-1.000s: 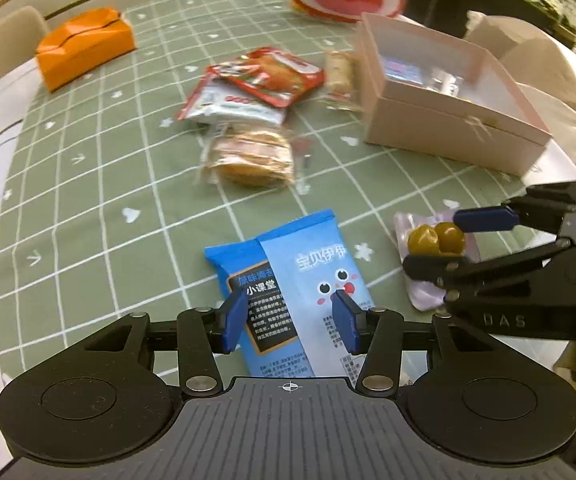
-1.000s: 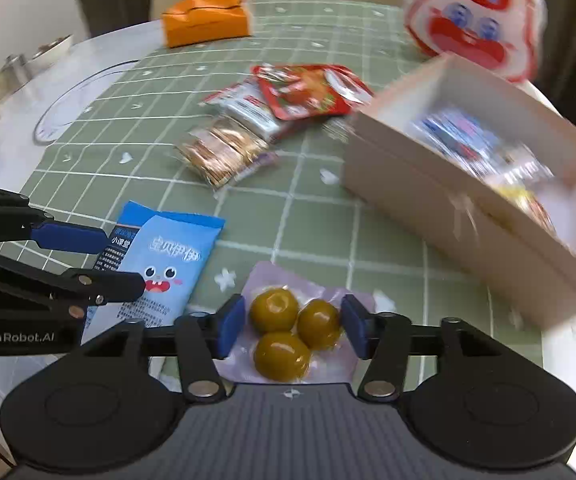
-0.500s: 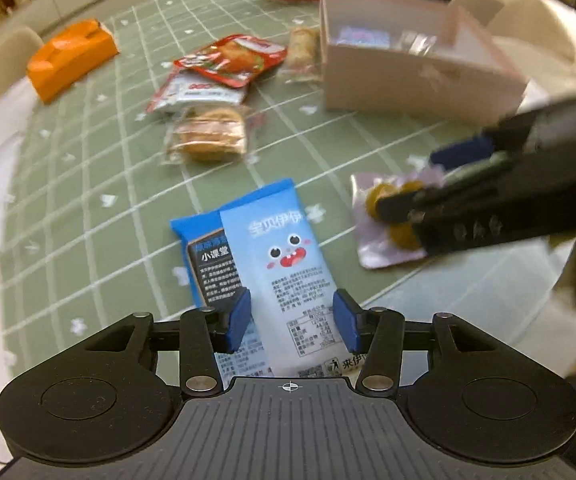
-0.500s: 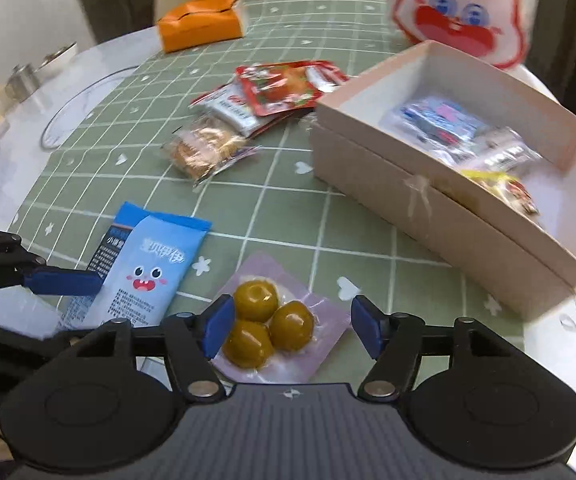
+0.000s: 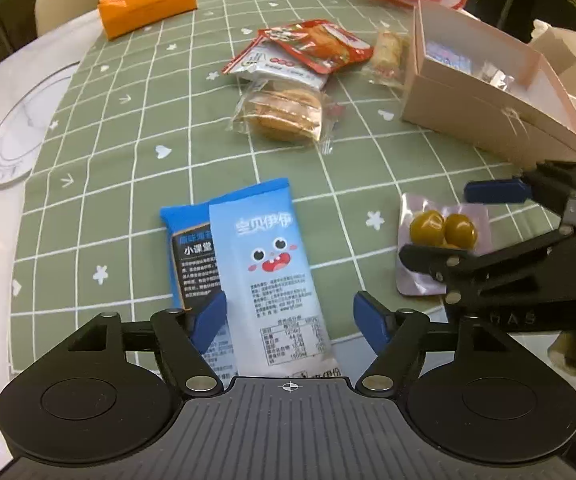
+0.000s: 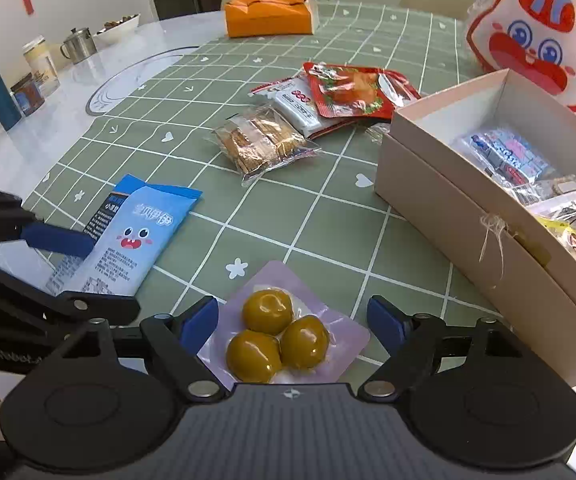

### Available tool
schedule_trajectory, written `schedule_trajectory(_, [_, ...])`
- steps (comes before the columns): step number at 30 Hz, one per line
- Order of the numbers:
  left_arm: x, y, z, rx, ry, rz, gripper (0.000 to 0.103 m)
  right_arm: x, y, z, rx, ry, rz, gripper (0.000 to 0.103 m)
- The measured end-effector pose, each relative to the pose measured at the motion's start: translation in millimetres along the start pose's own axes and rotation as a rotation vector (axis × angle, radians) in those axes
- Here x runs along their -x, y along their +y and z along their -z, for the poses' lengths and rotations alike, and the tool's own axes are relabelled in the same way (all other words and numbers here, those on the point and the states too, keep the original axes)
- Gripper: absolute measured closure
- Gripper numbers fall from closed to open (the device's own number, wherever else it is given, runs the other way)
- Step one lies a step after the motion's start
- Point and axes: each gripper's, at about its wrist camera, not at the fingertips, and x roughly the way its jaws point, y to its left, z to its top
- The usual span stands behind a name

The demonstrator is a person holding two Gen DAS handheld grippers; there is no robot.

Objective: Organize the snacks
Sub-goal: 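Lift the blue packet with the left tool while the right tool lifts the yellow-ball tray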

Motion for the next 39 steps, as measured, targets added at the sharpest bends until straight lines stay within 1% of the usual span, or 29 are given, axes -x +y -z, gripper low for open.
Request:
schedule_trajectory(2, [-1, -2, 0, -0.018, -0.014, -0.045, 0.034, 1, 0, 4, 0.004, -0.010, 0.013, 0.019])
schedule_trajectory(3, [-1, 0, 0, -0.017, -0.017, -0.060, 0.034, 2, 1, 6, 0.009, -0.012, 0.023, 0.019])
schedule_trajectory(6, [-5, 11, -2, 0.001, -0.031, -0.063, 0.034, 5, 3, 14, 0.005, -0.023, 0.044, 0.015])
schedule_trajectory(11, [-8, 29, -6, 0.023, -0.061, -0.062, 0.034, 7, 6, 19, -0.044, -0.037, 0.085, 0.014])
schedule_trajectory(13, [-9, 35, -6, 0.025, -0.073, -0.031, 0.031, 7, 9, 20, -0.061, -0.041, 0.108, 0.014])
schedule_trajectory(14, [-10, 39, -6, 0.030, -0.078, 0.004, 0.023, 7, 11, 21, -0.071, -0.044, 0.121, 0.014])
schedule_trajectory(15, [-9, 43, -6, 0.036, -0.081, 0.056, 0.015, 7, 13, 23, -0.083, -0.046, 0.132, 0.013])
schedule_trajectory(17, [-10, 48, -6, 0.026, -0.081, 0.117, 0.013, 7, 17, 24, -0.100, -0.047, 0.150, 0.013])
schedule_trajectory(19, [-9, 48, -5, -0.004, -0.087, 0.134, 0.013, 7, 20, 26, -0.112, -0.047, 0.165, 0.011])
schedule_trajectory(20, [-6, 48, -4, -0.001, -0.091, 0.135, 0.017, 7, 21, 26, -0.116, -0.046, 0.168, 0.010])
schedule_trajectory(21, [-1, 48, -2, 0.010, -0.098, 0.129, 0.023, 7, 22, 26, -0.120, -0.044, 0.172, 0.009])
schedule_trajectory(23, [10, 48, 2, 0.015, -0.128, 0.083, 0.027, 7, 23, 26, -0.126, -0.039, 0.176, 0.009])
schedule_trajectory(24, [11, 49, 2, 0.018, -0.133, 0.059, 0.027, 7, 23, 26, -0.129, -0.038, 0.178, 0.008])
schedule_trajectory(27, [0, 53, -1, 0.031, -0.085, 0.050, 0.027, 5, 25, 26, -0.137, -0.037, 0.190, 0.007])
schedule_trajectory(29, [-8, 53, -6, 0.029, -0.080, 0.030, 0.026, 5, 26, 24, -0.145, -0.032, 0.197, 0.007])
schedule_trajectory(30, [-12, 54, -8, 0.028, -0.078, 0.025, 0.025, 5, 27, 24, -0.150, -0.029, 0.199, 0.007])
schedule_trajectory(33, [-23, 58, -13, 0.045, -0.066, 0.039, 0.017, 3, 29, 21, -0.167, -0.019, 0.208, 0.007])
schedule_trajectory(35, [-27, 63, -13, 0.053, -0.061, 0.059, 0.016, 2, 31, 19, -0.177, -0.019, 0.209, 0.007])
schedule_trajectory(37, [-26, 65, -10, 0.040, -0.073, 0.080, 0.017, 2, 36, 19, -0.174, -0.028, 0.216, 0.011])
schedule_trajectory(39, [-21, 65, -5, 0.002, -0.080, 0.112, 0.019, 5, 42, 18, -0.161, -0.036, 0.213, 0.028])
